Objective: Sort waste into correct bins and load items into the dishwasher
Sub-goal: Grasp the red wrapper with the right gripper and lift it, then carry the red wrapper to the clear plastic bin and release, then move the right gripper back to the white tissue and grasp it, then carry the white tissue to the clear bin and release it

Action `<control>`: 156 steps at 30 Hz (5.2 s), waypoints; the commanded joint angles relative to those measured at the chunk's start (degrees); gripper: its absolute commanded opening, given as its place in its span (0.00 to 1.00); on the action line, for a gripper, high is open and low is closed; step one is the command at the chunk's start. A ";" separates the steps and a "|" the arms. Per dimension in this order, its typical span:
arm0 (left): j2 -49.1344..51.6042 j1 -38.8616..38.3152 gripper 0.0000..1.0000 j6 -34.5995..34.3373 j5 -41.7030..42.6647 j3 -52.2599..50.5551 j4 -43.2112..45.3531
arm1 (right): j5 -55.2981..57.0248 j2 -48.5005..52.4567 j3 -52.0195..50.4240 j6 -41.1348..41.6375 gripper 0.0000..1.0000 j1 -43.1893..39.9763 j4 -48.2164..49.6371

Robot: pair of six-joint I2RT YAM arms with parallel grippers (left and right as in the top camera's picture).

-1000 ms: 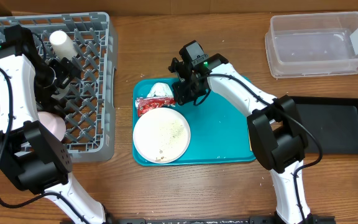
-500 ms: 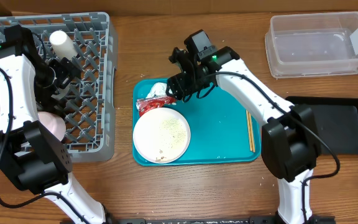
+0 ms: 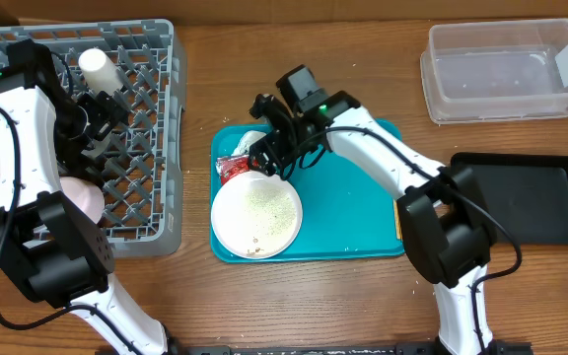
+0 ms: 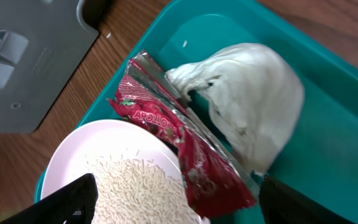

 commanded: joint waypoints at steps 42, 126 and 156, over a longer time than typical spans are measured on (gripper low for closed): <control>0.85 -0.79 1.00 0.92 0.22 0.48 0.22 | 6.62 -3.50 3.96 4.98 0.04 0.33 -5.49; 0.85 -0.76 1.00 0.92 0.22 0.48 0.22 | 24.33 9.03 6.01 27.52 0.05 1.75 4.42; 0.85 -0.76 1.00 0.92 0.22 0.48 0.22 | 47.43 -7.30 16.92 33.33 1.00 -33.51 -5.44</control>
